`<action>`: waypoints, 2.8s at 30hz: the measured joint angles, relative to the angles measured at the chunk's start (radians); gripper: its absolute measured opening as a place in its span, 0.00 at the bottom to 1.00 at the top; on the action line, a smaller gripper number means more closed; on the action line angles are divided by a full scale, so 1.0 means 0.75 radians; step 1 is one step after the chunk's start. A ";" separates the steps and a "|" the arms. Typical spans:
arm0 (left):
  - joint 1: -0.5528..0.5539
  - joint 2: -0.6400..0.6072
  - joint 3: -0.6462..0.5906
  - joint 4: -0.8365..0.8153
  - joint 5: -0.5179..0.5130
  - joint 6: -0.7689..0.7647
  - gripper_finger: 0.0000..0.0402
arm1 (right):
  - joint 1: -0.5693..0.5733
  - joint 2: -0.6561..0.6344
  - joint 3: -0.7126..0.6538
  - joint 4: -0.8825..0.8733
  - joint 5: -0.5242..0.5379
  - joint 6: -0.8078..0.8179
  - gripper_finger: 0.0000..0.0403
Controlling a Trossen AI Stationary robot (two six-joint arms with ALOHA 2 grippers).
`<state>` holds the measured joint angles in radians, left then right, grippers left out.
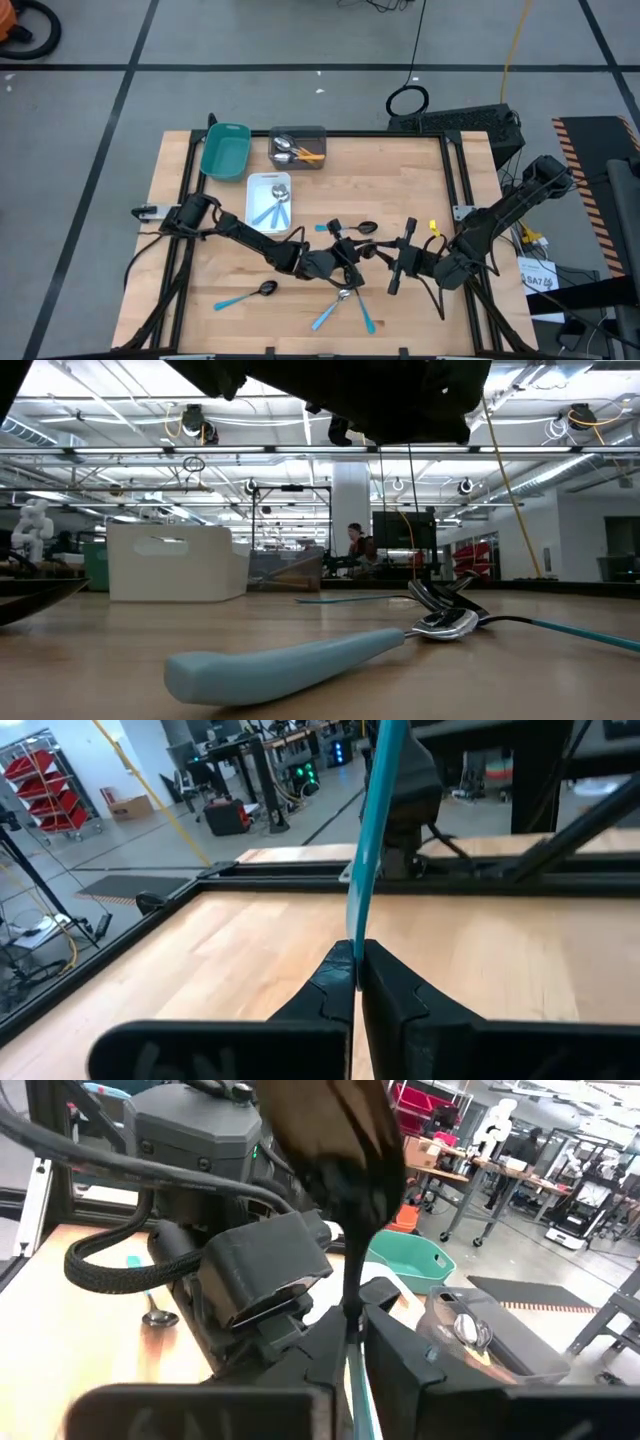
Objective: Sort silverware by color (type)
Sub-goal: Put the top right blue spoon into the green bin
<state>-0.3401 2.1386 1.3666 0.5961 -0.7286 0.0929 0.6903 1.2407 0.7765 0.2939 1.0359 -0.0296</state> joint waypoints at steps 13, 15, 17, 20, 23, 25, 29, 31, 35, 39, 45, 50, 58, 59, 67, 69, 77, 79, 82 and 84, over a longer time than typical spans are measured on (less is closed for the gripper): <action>0.023 -0.139 0.001 -0.479 0.231 -0.161 0.01 | 0.006 -0.021 0.000 -0.049 -0.062 -0.014 0.21; 0.024 -0.152 0.001 -0.537 0.249 -0.176 0.01 | 0.007 -0.023 0.000 -0.051 -0.061 -0.012 0.20; 0.024 -0.152 0.001 -0.567 0.251 -0.188 0.01 | 0.007 -0.028 0.000 -0.062 -0.067 -0.012 0.18; 0.024 -0.155 0.000 -0.595 0.260 -0.194 0.01 | 0.007 -0.029 0.000 -0.059 -0.109 -0.010 0.12; 0.025 -0.158 0.000 -0.604 0.266 -0.192 0.01 | 0.008 -0.030 0.001 -0.055 -0.152 0.001 0.04; 0.026 -0.158 0.000 -0.603 0.265 -0.187 0.01 | 0.008 -0.030 0.000 -0.061 -0.159 0.003 0.02; 0.026 -0.158 0.000 -0.594 0.264 -0.204 0.01 | 0.008 -0.036 0.001 -0.064 -0.150 0.003 0.03; 0.026 -0.158 0.000 -0.586 0.263 -0.223 0.03 | 0.008 -0.046 0.001 -0.070 -0.148 0.001 0.02; 0.017 -0.158 0.001 -0.546 0.253 -0.231 0.09 | 0.010 -0.074 0.001 -0.069 -0.136 0.013 0.01; -0.020 -0.158 0.001 -0.469 0.218 -0.179 0.20 | 0.026 -0.101 0.001 -0.065 -0.131 0.051 0.01; -0.074 -0.158 0.000 -0.314 0.120 -0.093 0.34 | 0.078 -0.120 0.002 0.004 -0.118 0.015 0.00; -0.098 -0.158 0.000 -0.207 0.111 -0.060 0.38 | 0.128 -0.120 0.002 0.117 -0.106 -0.065 0.00; -0.102 -0.159 0.001 -0.149 0.118 -0.050 0.38 | 0.203 -0.118 0.000 0.280 -0.112 -0.181 0.00; -0.102 -0.159 0.001 -0.147 0.123 -0.050 0.38 | 0.208 -0.117 0.000 0.298 -0.118 -0.191 0.00; -0.098 -0.159 0.001 -0.084 0.142 0.004 0.38 | 0.216 -0.114 0.000 0.335 -0.165 -0.203 0.00; -0.100 -0.159 0.001 -0.056 0.142 0.025 0.38 | 0.216 -0.113 0.000 0.335 -0.166 -0.203 0.00; -0.100 -0.159 0.001 -0.054 0.142 0.051 0.18 | 0.215 -0.112 0.000 0.346 -0.200 -0.202 0.00; -0.100 -0.159 0.001 -0.058 0.142 0.052 0.10 | 0.215 -0.112 0.000 0.345 -0.200 -0.202 0.00; -0.100 -0.159 0.001 -0.064 0.147 0.074 0.03 | 0.215 -0.112 0.000 0.345 -0.200 -0.207 0.00; -0.101 -0.159 0.001 -0.064 0.149 0.083 0.02 | 0.215 -0.112 0.000 0.345 -0.202 -0.214 0.00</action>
<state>-0.4156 2.0197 1.3670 0.5484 -0.6170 0.1551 0.8516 1.1568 0.7765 0.5529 0.8844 -0.1903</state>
